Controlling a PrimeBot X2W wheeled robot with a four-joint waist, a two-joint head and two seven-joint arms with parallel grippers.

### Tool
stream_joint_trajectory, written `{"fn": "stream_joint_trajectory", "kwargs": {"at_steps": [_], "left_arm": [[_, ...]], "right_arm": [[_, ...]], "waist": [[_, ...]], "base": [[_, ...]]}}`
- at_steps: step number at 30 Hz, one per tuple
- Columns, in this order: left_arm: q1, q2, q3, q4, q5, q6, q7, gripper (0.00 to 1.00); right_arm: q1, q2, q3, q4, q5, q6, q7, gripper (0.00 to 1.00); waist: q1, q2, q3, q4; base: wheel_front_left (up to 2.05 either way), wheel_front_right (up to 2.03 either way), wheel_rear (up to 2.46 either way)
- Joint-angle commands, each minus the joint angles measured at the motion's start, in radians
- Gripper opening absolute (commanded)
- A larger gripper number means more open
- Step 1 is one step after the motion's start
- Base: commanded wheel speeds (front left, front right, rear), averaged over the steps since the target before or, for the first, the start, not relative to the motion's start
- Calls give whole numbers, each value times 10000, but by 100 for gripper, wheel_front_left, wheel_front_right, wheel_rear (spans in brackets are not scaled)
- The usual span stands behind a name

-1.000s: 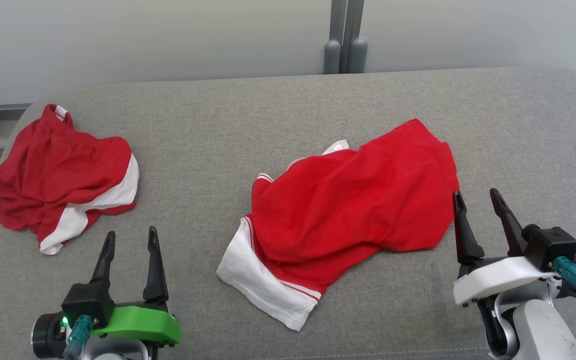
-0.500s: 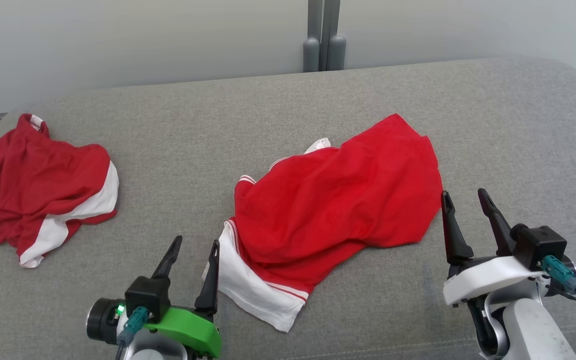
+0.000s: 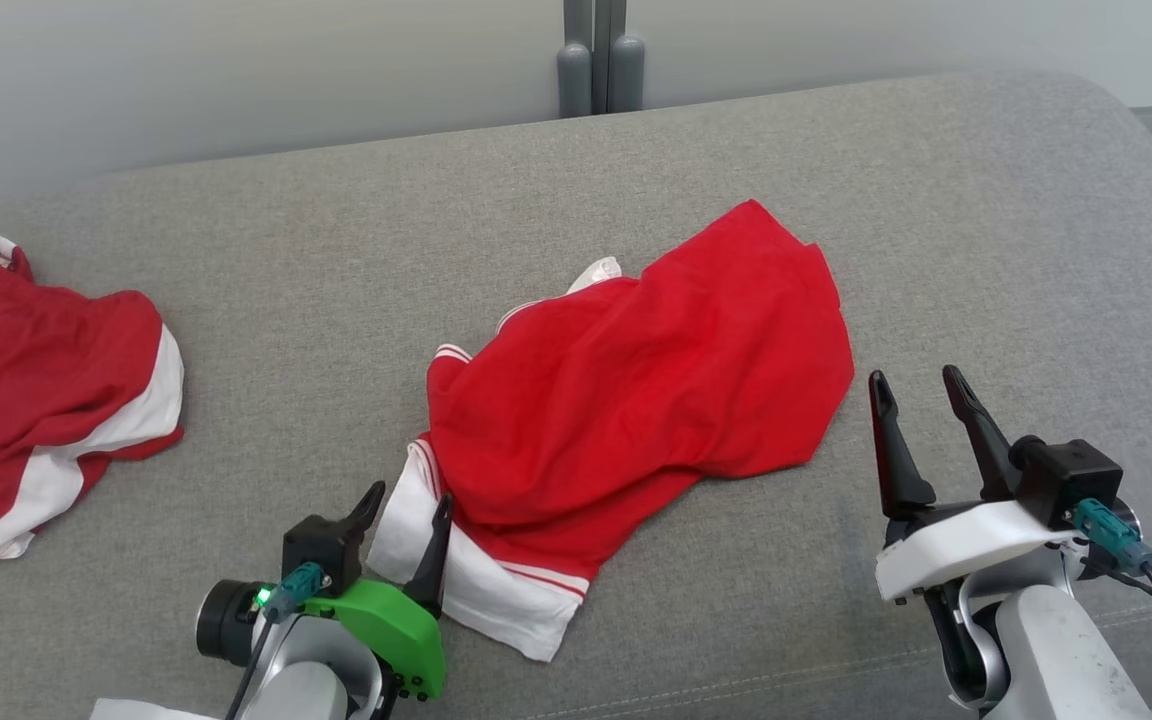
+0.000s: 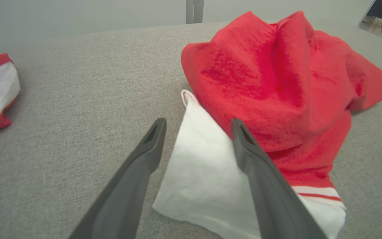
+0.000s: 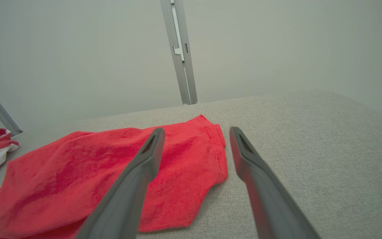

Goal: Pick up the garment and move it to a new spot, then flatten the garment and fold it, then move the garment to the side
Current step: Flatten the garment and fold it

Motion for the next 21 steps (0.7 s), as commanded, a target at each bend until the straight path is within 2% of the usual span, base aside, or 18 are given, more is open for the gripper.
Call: {"fn": "stream_joint_trajectory", "kwargs": {"at_steps": [1,2,3,4,5,11,21], "left_arm": [[-187,90,3,147,-144,-39,-11,100],[-275,82,38,344,-275,-46,28,100],[-350,75,25,519,-334,-47,76,76],[-453,70,10,645,-401,-58,28,28],[-521,68,34,736,-509,-68,-24,0],[-787,212,359,740,-712,109,-357,0],[-162,424,783,-476,-839,657,-486,0]], "right_arm": [[-56,-14,14,40,89,-1,-36,100],[-70,-14,17,43,91,-1,-36,100],[-79,-13,14,52,93,1,-36,100],[-87,-11,14,50,89,1,-36,100],[-94,-10,4,41,84,1,-36,100],[-31,-6,-136,44,47,1,-36,100],[80,-11,-191,86,69,-1,-36,100]], "waist": [[0,0,62,-72],[0,0,90,-98],[0,0,107,-113],[0,0,132,-125],[0,0,153,-124],[0,0,175,191],[0,0,-31,1293]], "base": [[0,0,0],[0,0,0],[0,0,0],[0,0,0],[0,0,0],[0,0,0],[0,0,0]]}}
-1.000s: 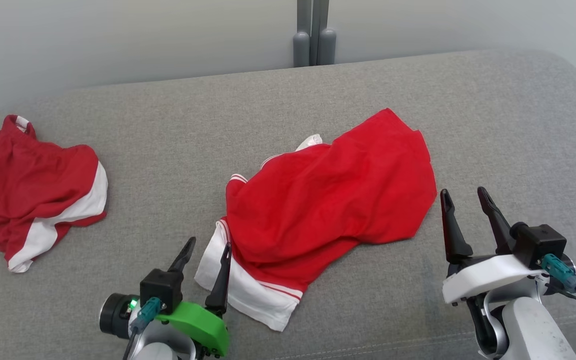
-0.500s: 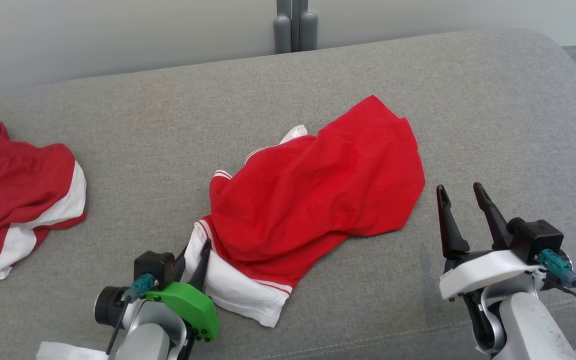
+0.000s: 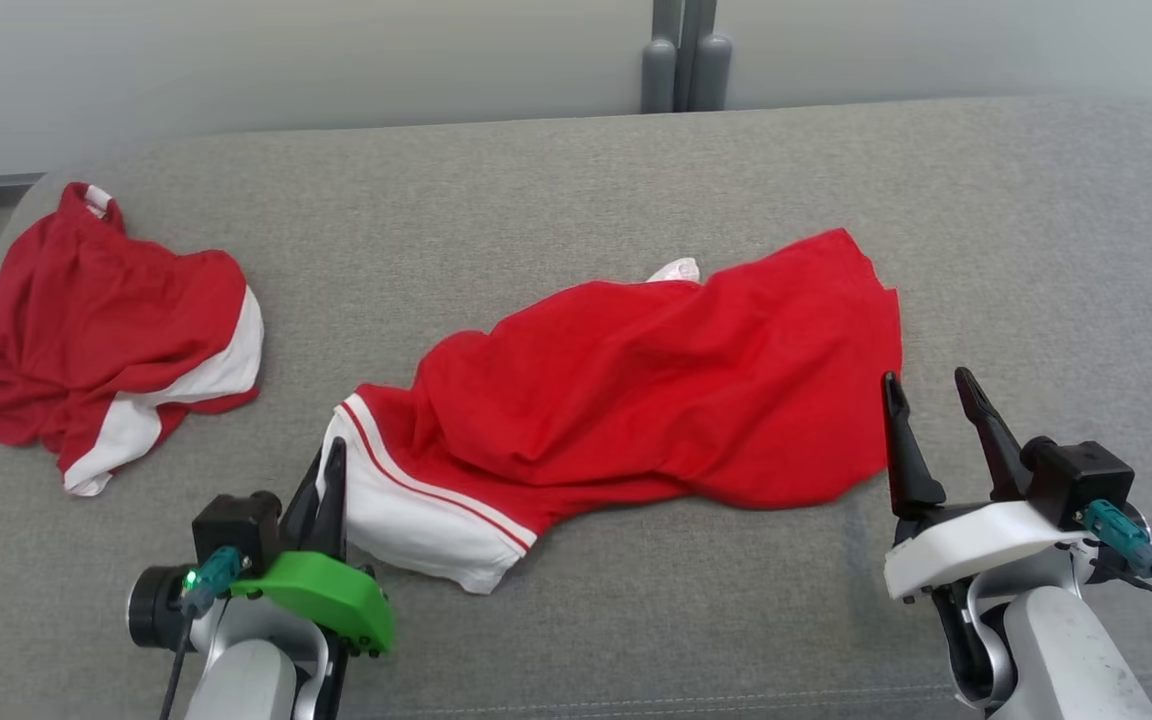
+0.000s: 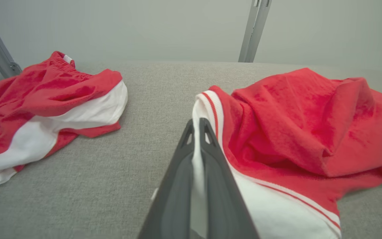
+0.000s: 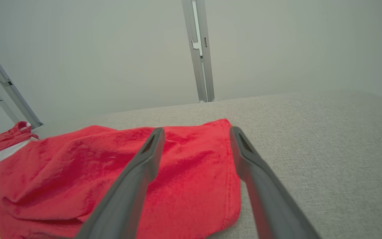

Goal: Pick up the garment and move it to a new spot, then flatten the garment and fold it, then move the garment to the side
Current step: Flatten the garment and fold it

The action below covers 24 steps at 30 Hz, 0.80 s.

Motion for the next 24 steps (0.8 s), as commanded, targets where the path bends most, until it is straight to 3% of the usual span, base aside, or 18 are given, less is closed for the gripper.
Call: {"fn": "stream_joint_trajectory", "kwargs": {"at_steps": [1,14,15,16,17,24], "left_arm": [[252,46,4,-118,-92,118,-28,0],[1238,35,0,-290,-451,333,340,0],[1235,58,4,-253,-428,350,301,26],[1232,71,-3,-263,-391,373,244,92],[1212,59,32,-305,-391,402,196,100],[1163,-27,274,-1026,-194,614,-76,100]], "right_arm": [[63,-25,-30,44,17,1,-36,100],[-149,-29,80,479,100,1,-36,100],[-166,-29,88,519,98,1,-36,100],[-172,-29,78,558,85,-1,-36,100],[-178,-29,46,602,50,-1,-36,100],[-270,-123,-268,1111,-81,1,364,100]], "waist": [[-1,0,-87,429],[-1,0,-107,931],[-1,0,-118,907],[-1,0,-130,880],[-1,0,-140,852],[-1,0,-209,757]], "base": [[0,0,0],[0,0,0],[0,0,0],[0,0,0],[0,0,0],[0,0,0]]}}
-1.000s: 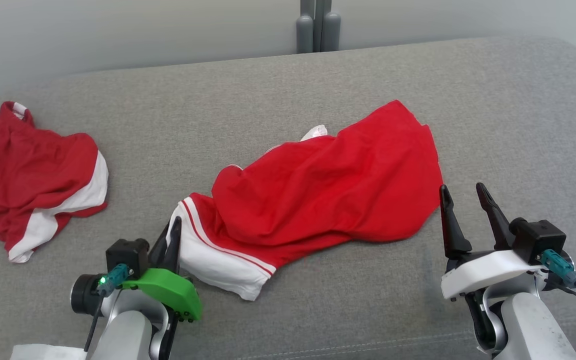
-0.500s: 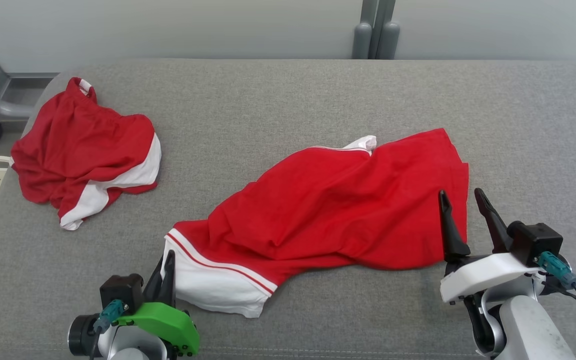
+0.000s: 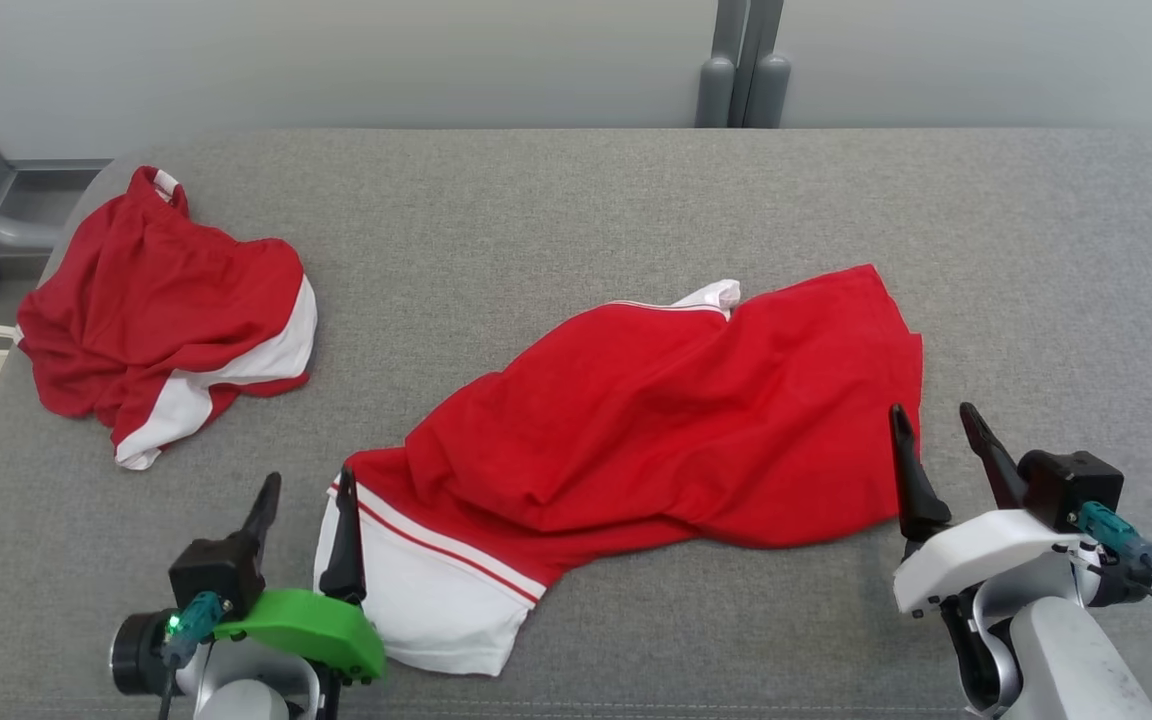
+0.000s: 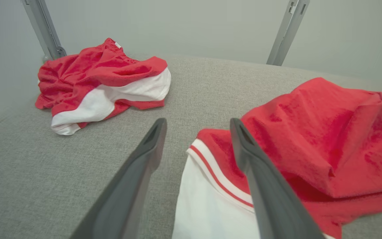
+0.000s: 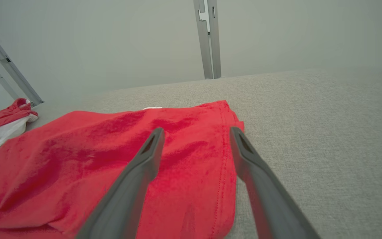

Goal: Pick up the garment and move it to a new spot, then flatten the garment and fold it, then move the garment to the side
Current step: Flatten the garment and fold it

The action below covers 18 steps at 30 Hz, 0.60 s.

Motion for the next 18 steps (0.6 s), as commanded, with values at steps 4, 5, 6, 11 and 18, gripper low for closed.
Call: {"fn": "stream_joint_trajectory", "kwargs": {"at_steps": [4,5,6,11,18], "left_arm": [[263,-29,397,-1015,359,205,-65,100],[337,-58,494,-1251,387,215,-66,100],[375,-83,579,-1461,444,212,-66,100],[687,-198,973,-2320,733,236,-68,100],[1076,-270,1351,-2868,1087,185,-68,100]], "right_arm": [[-138,-140,-186,320,-37,-1,353,100],[-143,-161,-228,385,-10,1,412,100],[-147,-181,-265,450,8,1,465,100],[-284,-262,-337,881,216,-1,900,100],[-613,-498,-340,1628,361,1,1359,100]], "waist": [[0,0,-65,-26],[0,0,-75,-25],[0,0,-84,-24],[0,0,-103,-17],[0,0,-62,31]], "base": [[0,0,0],[0,0,0],[0,0,0],[0,0,0],[0,0,0]]}}
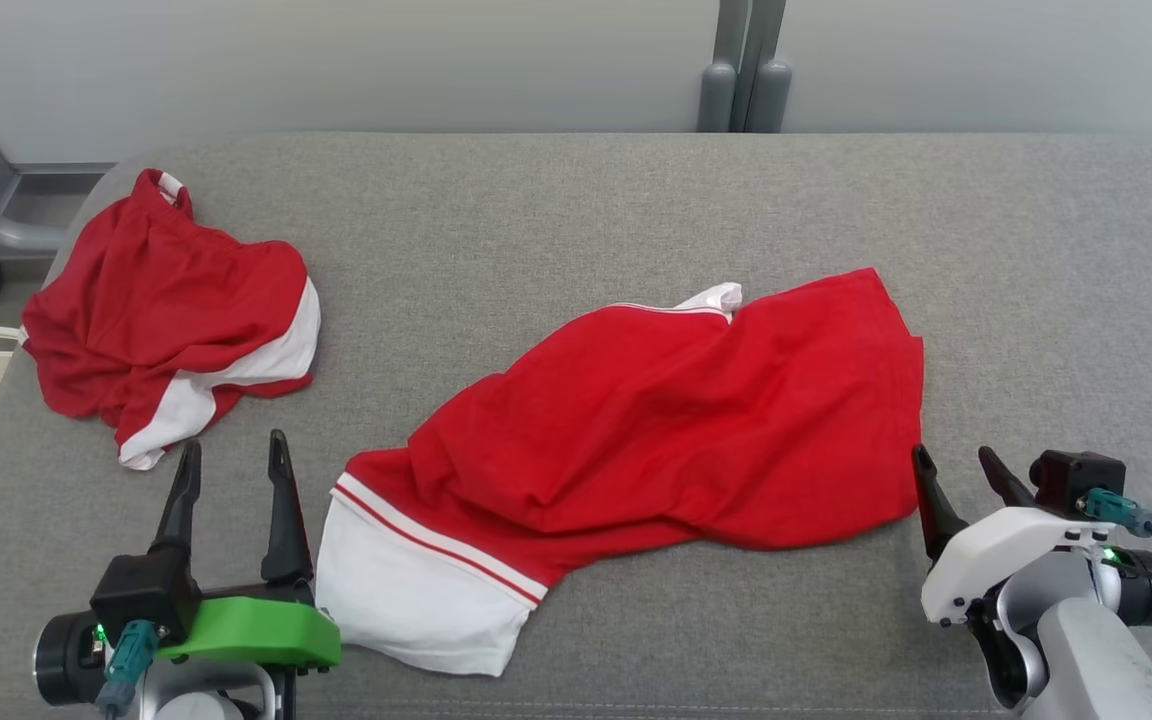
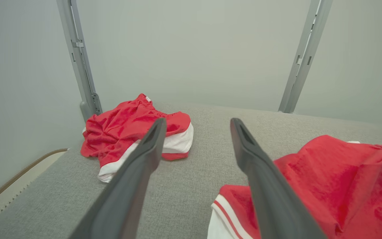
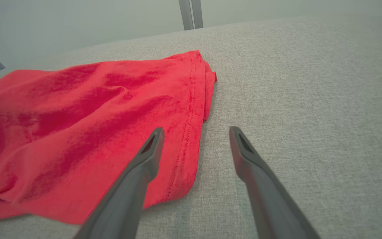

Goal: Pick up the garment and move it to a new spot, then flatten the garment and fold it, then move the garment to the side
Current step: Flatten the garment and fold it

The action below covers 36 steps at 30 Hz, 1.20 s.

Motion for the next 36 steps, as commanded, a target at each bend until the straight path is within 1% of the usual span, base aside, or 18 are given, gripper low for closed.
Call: {"fn": "stream_joint_trajectory", "kwargs": {"at_steps": [1,9,16,17,18,19,20,21,28,31,32,33,34,35,36], "left_arm": [[159,-9,87,-109,117,-34,-23,100],[166,-68,330,-398,297,-102,-23,100],[48,-100,302,-371,309,-173,-24,100],[26,-104,305,-371,303,-183,-24,100],[20,-106,324,-368,293,-186,-24,100],[20,-106,324,-368,293,-186,-24,100],[16,-107,343,-367,293,-195,-24,100],[8,-110,364,-368,293,-203,-24,100],[-11,-116,489,-377,297,-173,-24,100],[-32,-117,417,-361,189,-150,-24,100],[-42,-116,396,-353,170,-136,-24,100],[-57,-116,363,-366,158,-116,-24,100],[-62,-115,343,-375,143,-97,-24,100],[-65,-115,320,-378,120,-83,-24,100],[-67,-114,311,-386,103,-78,-24,100]], "right_arm": [[-164,-56,13,207,74,1,76,100],[-647,-130,130,1296,175,-1,192,100],[-1057,-130,251,2264,357,-1,-53,100],[-1126,-120,274,2372,378,-1,-127,94],[-1183,-102,321,2480,368,-1,-188,68],[-1183,-102,321,2480,368,-1,-188,68],[-1250,-68,405,2551,402,1,-279,37],[-1314,-50,477,2613,446,1,-353,0],[-1633,-176,894,2807,657,-1,-970,0],[-1623,-272,967,2768,858,-1,-1038,0],[-1580,-217,988,2779,1018,-1,-893,3],[-1544,-212,1050,2759,1088,1,-793,39],[-1524,-264,1109,2706,1117,1,-726,94],[-1512,-315,1126,2657,1174,-1,-666,100],[-1501,-342,1128,2637,1228,-1,-574,100]], "waist": [[0,0,38,33],[0,0,154,210],[0,0,310,431],[0,0,342,457],[0,0,360,472],[0,0,360,472],[0,0,384,482],[0,0,409,483],[0,0,444,267],[0,0,456,128],[0,0,469,82],[0,0,485,43],[0,0,500,9],[0,0,511,-24],[0,0,524,-60]], "base": [[0,0,0],[0,0,0],[0,0,0],[0,0,0],[0,0,0],[0,0,0],[0,0,0],[0,0,0],[0,0,0],[0,0,0],[0,0,0],[0,0,0],[0,0,0],[0,0,0],[0,0,0]]}}
